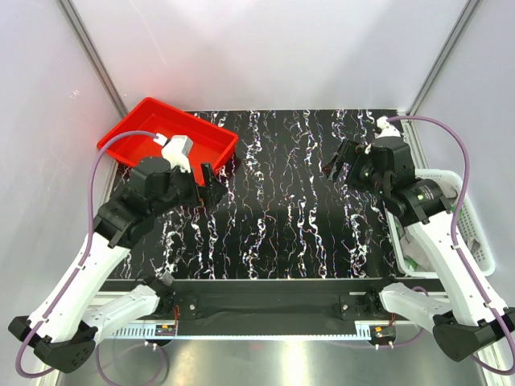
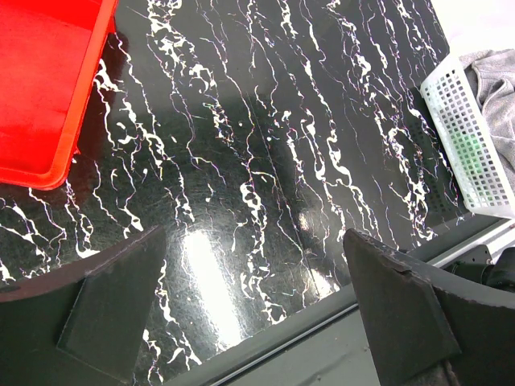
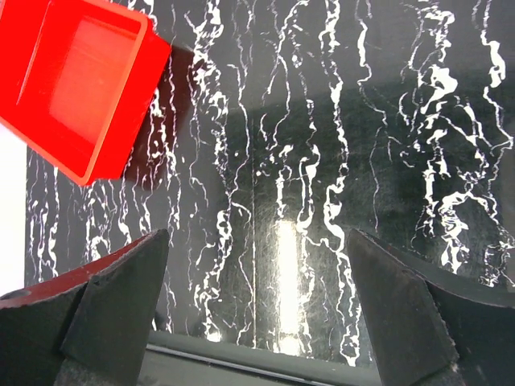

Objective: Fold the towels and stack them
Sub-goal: Grab crumpled towel

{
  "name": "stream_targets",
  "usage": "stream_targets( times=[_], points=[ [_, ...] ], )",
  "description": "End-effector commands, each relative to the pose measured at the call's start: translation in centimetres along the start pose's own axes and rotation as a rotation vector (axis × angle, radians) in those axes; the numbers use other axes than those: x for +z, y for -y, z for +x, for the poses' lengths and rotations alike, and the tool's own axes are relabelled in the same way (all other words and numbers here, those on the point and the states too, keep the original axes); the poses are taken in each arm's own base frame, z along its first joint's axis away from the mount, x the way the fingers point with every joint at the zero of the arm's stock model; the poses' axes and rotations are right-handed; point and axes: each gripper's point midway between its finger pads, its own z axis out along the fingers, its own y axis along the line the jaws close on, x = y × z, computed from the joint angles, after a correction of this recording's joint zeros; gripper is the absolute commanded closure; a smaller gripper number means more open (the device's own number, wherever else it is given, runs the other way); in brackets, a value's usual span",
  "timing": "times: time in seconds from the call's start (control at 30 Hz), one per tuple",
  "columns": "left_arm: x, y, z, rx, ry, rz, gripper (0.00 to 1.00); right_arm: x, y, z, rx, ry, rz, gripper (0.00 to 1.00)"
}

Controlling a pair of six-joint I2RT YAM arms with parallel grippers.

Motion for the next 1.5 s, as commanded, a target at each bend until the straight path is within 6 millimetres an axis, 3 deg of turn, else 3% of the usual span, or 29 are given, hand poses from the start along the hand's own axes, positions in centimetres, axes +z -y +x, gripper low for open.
stream_targets(
  times=[0.0,0.2,0.27,0.3,0.33,0.37,0.43,0.47,0.53,0.57,0.7,0.8,0.9,1.1,1.23,1.33,1.43,1.47],
  points=[
    [-0.2,0.6,-1.7,0.005,0.07,0.02,0.01,-0.8,0.7,-1.0,0.022,0.06,0.04,0.0],
    [0.1,0.6,-1.4,0.011,0.058,0.027,0.01,-1.3,3.7,-2.9,-0.033,0.166,0.199,0.0],
    [0.4,1.0,-1.2,0.006,0.054,0.049,0.01,-1.0,6.2,-3.9,-0.08,0.188,0.364,0.0],
    [0.5,1.3,-1.2,0.005,0.051,0.063,0.01,-1.8,8.0,-5.5,-0.079,0.242,0.498,0.0],
    [0.6,1.7,-1.0,0.004,0.039,0.086,0.01,-1.9,10.1,-5.4,-0.09,0.214,0.603,0.0],
    [0.9,1.8,-0.9,0.004,0.028,0.093,0.01,-0.8,12.0,-5.2,-0.1,0.17,0.69,0.0],
    [1.0,2.0,-0.7,0.004,0.007,0.104,0.01,0.3,14.4,-4.5,-0.049,0.078,0.725,0.03],
    [1.3,1.9,-0.3,0.005,-0.017,0.097,0.01,0.3,17.4,-4.8,0.018,0.071,0.784,0.13],
    [1.4,2.0,0.0,0.005,-0.037,0.1,0.01,1.1,20.0,-3.6,0.065,0.043,0.803,0.22],
    [1.5,1.9,0.4,0.005,-0.062,0.095,0.01,0.5,22.4,-3.5,0.119,0.041,0.858,0.28],
    [1.6,2.4,1.0,0.003,-0.095,0.124,0.01,-1.1,26.9,-2.0,0.183,0.009,1.003,0.3],
    [1.6,2.7,1.3,-0.01,-0.118,0.137,0.01,-0.8,29.5,0.9,0.243,-0.04,1.037,0.3],
    [1.6,2.8,1.5,-0.027,-0.132,0.142,0.01,0.8,30.7,2.4,0.28,-0.061,1.003,0.3],
    [1.8,2.5,2.0,-0.054,-0.131,0.128,0.01,3.0,32.0,2.4,0.335,-0.068,1.004,0.33],
    [1.8,2.0,1.9,-0.056,-0.123,0.1,0.01,4.3,32.9,2.4,0.343,-0.069,1.014,0.48],
    [1.8,1.5,2.0,-0.05,-0.111,0.079,0.01,4.9,33.3,1.8,0.325,-0.058,1.008,0.64],
    [1.9,1.1,2.1,-0.046,-0.097,0.063,0.01,4.8,32.9,0.5,0.297,-0.031,0.989,0.95],
    [1.9,1.0,2.0,-0.045,-0.093,0.06,0.01,4.6,32.8,0.0,0.295,-0.023,0.989,1.0]
  ],
)
